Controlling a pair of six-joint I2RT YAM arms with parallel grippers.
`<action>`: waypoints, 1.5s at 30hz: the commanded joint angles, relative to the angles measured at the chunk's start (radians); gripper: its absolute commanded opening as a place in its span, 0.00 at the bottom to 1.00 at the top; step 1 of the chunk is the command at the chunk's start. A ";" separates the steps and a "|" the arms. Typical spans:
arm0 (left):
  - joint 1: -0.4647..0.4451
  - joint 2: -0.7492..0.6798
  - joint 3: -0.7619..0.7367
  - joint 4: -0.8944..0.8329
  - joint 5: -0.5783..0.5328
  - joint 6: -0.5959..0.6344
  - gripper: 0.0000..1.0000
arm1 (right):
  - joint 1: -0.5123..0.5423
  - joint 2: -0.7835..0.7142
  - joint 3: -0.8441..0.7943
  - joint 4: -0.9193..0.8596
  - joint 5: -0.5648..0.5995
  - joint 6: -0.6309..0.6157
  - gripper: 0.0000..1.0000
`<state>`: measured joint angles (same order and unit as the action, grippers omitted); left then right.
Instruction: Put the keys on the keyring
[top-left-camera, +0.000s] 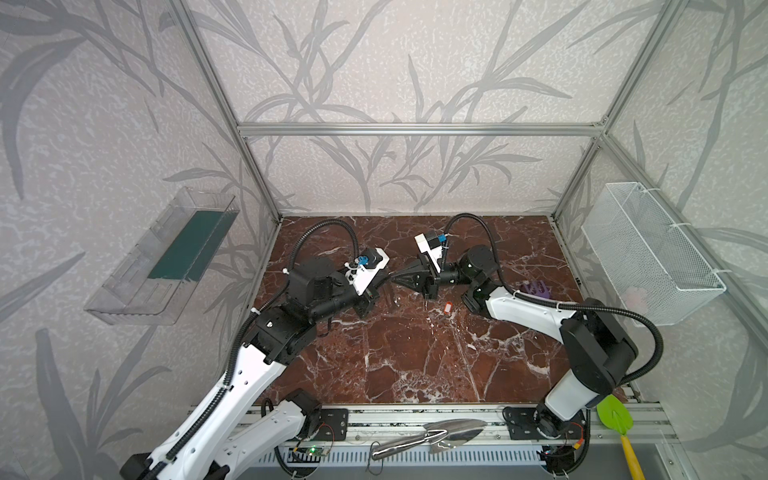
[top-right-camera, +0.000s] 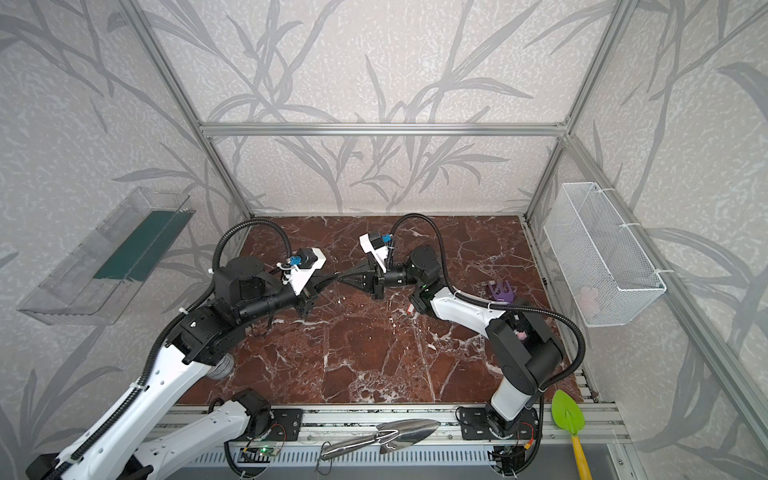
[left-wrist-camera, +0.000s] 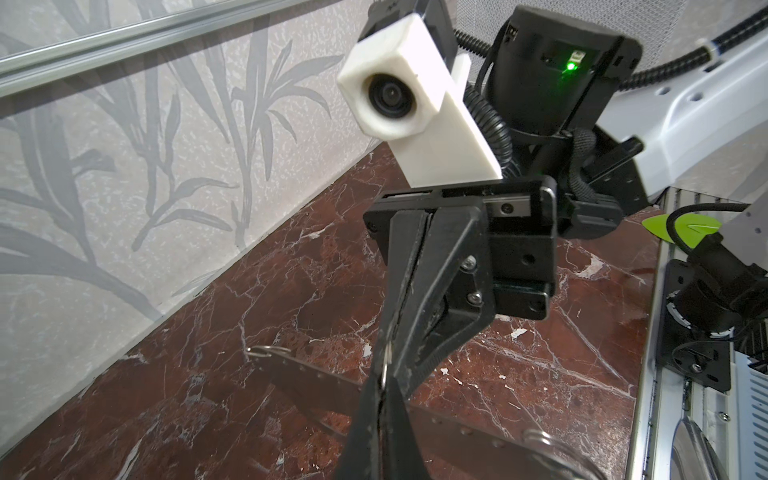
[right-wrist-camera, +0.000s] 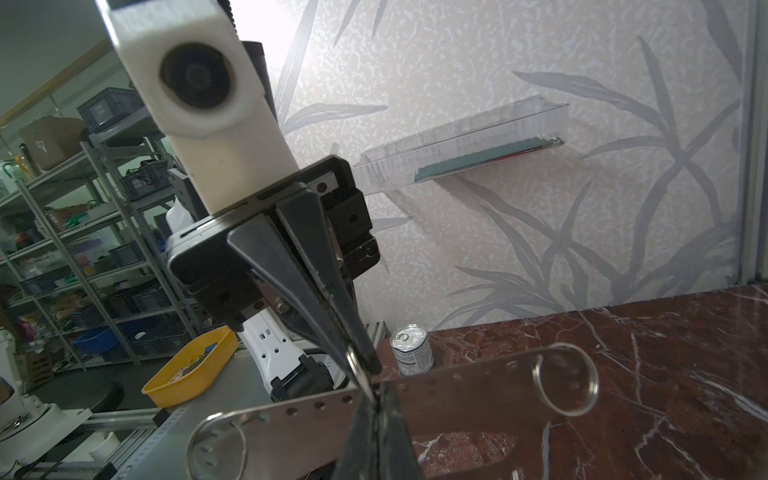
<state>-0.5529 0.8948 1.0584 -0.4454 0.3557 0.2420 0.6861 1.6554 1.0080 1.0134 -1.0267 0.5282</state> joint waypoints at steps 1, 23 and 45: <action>-0.002 0.025 0.024 -0.001 -0.017 0.003 0.00 | 0.028 -0.081 0.010 -0.172 0.061 -0.148 0.04; 0.002 0.162 0.120 -0.064 -0.263 -0.046 0.00 | 0.028 -0.272 -0.082 -0.736 0.635 -0.428 0.43; 0.002 0.161 0.094 -0.039 -0.325 -0.043 0.00 | -0.074 -0.250 -0.261 -1.057 0.963 -0.438 0.50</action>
<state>-0.5507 1.0645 1.1442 -0.5014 0.0429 0.1986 0.6235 1.3827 0.7002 0.0296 -0.1188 0.0994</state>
